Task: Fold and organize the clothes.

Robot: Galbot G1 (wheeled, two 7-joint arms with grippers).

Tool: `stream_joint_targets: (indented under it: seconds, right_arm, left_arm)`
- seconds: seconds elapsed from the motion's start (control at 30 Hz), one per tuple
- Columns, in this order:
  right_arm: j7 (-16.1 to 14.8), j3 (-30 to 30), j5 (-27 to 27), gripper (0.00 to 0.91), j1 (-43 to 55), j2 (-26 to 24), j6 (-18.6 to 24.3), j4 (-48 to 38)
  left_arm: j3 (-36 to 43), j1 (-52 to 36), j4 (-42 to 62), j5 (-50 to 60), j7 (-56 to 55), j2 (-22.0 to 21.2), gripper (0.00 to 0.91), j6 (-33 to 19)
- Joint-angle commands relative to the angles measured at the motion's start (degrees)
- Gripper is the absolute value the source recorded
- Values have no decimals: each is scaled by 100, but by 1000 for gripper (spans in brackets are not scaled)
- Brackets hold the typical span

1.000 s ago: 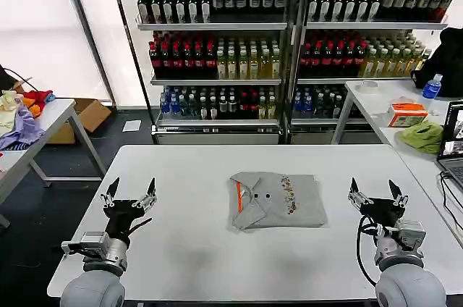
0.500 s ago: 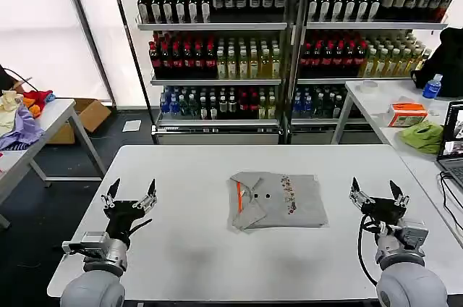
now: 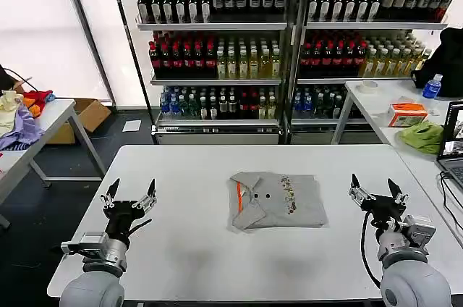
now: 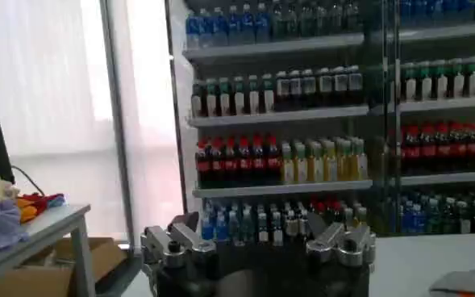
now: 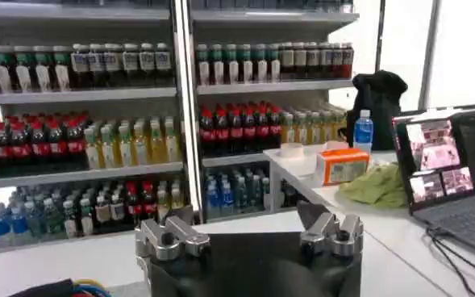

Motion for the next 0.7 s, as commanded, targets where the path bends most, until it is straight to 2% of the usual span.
stream_joint_targets:
  seconds: [0.03,0.7]
  right_arm:
    - [56,16,269,907,7,9,-11,62]
    - [32,-7,222,907,-14,26,-28,13]
  left_arm:
    - [12,3,2,3,2,-11,907,2]
    - [26,-7,26,1,17,-44,907,2]
